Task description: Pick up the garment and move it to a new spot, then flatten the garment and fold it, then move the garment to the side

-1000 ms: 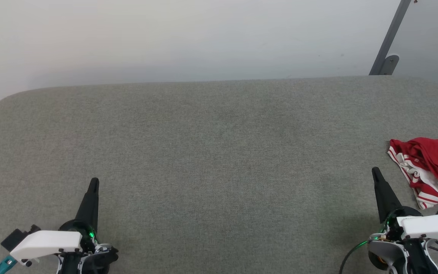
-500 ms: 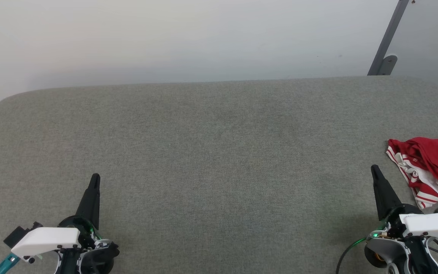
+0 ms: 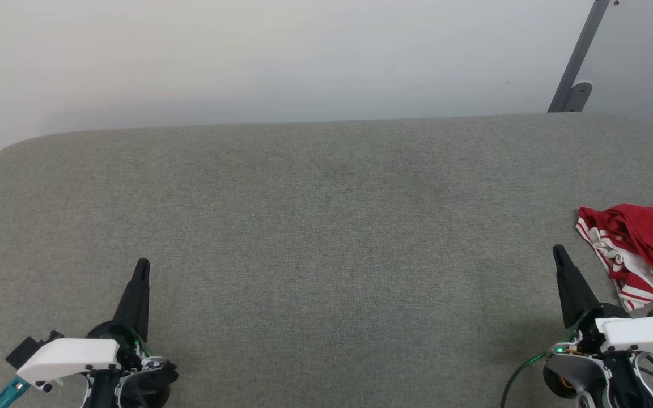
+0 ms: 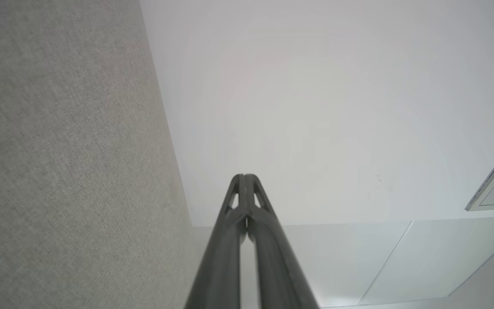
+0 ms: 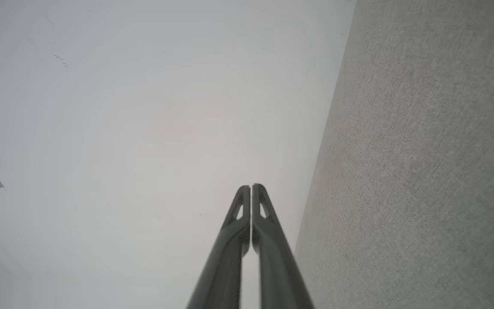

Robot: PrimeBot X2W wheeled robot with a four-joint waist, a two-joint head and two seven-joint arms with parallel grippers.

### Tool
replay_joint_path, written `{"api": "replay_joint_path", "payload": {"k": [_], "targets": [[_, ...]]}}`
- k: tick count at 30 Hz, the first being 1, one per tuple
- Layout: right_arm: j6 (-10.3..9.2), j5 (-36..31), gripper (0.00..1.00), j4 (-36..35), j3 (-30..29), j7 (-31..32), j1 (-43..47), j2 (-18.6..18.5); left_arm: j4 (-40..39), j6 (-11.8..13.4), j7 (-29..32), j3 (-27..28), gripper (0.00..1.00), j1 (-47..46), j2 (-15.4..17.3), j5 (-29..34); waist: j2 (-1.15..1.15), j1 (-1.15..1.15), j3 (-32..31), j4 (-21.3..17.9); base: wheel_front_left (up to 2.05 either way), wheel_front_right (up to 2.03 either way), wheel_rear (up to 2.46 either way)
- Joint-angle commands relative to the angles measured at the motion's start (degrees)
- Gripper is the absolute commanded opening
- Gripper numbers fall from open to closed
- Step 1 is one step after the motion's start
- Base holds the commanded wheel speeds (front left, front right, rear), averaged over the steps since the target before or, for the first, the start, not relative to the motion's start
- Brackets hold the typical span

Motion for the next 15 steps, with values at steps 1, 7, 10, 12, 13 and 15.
{"api": "replay_joint_path", "payload": {"k": [1, 7, 10, 12, 13, 15], "targets": [[-0.02, 0.21, 0.0, 0.04, 0.01, 0.07, -0.27, -0.13, 0.0, 0.12, 0.07, 0.2, 0.0, -0.7, -0.13, 0.15, 0.0, 0.0, 0.0, 0.0, 0.0, 0.0, 0.0], [-0.02, 0.22, 0.0, 0.05, 0.02, 0.07, -0.27, -0.13, 0.0, 0.12, 0.15, 0.27, 0.0, -0.71, -0.18, 0.22, 0.0, 0.0, 0.0, 0.0, 0.0, 0.0, 0.0], [-0.02, 0.22, 0.0, 0.06, 0.03, 0.07, -0.27, -0.13, 0.0, 0.12, 0.18, 0.3, 0.0, -0.71, -0.19, 0.23, 0.0, 0.0, 0.0, 0.0, 0.0, 0.0, 0.0], [-0.02, 0.22, 0.0, 0.04, 0.03, 0.07, -0.27, -0.13, 0.01, 0.12, 0.21, 0.32, 0.0, -0.71, -0.21, 0.25, 0.0, 0.0, 0.0, 0.0, 0.0, 0.0, 0.0], [-0.02, 0.22, 0.0, 0.05, 0.04, 0.07, -0.27, -0.12, 0.01, 0.12, 0.22, 0.33, 0.0, -0.71, -0.21, 0.27, 0.0, 0.0, 0.0, 0.0, 0.0, 0.0, 0.0], [-0.02, 0.22, 0.0, 0.04, 0.04, 0.06, -0.27, -0.12, 0.01, 0.12, 0.24, 0.35, 0.0, -0.71, -0.22, 0.29, 0.0, 0.0, 0.0, 0.0, 0.0, 0.0, 0.0]]}}
